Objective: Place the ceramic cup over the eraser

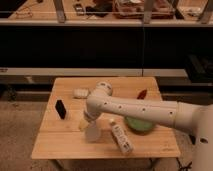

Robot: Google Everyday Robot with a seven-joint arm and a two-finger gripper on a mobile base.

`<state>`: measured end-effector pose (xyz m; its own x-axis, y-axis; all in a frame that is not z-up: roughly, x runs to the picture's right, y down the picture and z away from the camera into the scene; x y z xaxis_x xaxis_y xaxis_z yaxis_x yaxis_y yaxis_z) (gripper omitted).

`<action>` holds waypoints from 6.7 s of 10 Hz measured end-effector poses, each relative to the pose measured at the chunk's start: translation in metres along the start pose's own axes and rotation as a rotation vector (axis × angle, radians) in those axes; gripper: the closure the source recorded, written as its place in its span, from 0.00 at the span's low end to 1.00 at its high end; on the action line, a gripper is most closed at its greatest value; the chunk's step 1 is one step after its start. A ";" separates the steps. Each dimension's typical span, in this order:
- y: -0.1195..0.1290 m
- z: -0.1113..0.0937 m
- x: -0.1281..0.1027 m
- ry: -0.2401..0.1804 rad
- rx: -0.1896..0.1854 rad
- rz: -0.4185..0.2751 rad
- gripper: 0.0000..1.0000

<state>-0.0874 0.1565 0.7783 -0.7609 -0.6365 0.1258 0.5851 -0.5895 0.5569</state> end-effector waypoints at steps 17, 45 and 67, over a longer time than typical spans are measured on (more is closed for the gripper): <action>-0.024 -0.002 -0.015 0.012 0.092 0.012 0.96; -0.021 -0.057 0.207 0.198 0.242 -0.115 1.00; -0.048 0.073 0.183 -0.035 0.190 -0.124 0.25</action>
<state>-0.2755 0.1046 0.8344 -0.8349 -0.5456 0.0730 0.4257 -0.5559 0.7140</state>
